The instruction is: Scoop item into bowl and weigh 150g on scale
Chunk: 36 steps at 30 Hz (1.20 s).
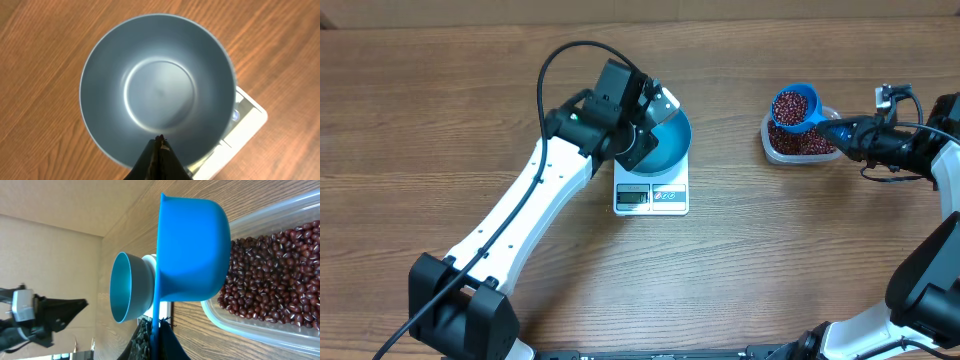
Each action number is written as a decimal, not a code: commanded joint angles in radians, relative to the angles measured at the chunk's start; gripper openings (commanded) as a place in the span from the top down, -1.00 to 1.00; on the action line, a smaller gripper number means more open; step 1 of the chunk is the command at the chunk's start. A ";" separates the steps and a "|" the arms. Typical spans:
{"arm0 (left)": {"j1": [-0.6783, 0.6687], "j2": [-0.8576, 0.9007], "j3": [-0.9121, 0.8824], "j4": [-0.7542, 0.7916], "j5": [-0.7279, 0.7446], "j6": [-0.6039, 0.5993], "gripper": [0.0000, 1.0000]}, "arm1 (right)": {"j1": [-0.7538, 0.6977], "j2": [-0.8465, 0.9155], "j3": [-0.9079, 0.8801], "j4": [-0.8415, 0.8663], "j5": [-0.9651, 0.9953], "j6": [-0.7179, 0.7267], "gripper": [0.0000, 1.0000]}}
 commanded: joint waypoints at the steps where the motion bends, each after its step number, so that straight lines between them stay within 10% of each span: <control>1: 0.002 -0.003 0.089 -0.075 0.053 -0.014 0.91 | -0.005 0.004 -0.006 0.006 -0.015 -0.014 0.93; 13: 0.001 -0.267 0.055 -0.186 0.089 -0.005 -1.00 | -0.005 0.004 -0.006 0.006 -0.008 -0.014 0.93; 27: -0.018 -0.597 -0.523 0.128 0.096 -0.110 -1.00 | -0.005 0.004 -0.006 -0.005 -0.008 -0.014 0.93; 36: -0.018 -0.561 -0.585 0.089 0.097 -0.080 -0.99 | -0.005 0.004 -0.006 -0.009 -0.008 -0.014 0.92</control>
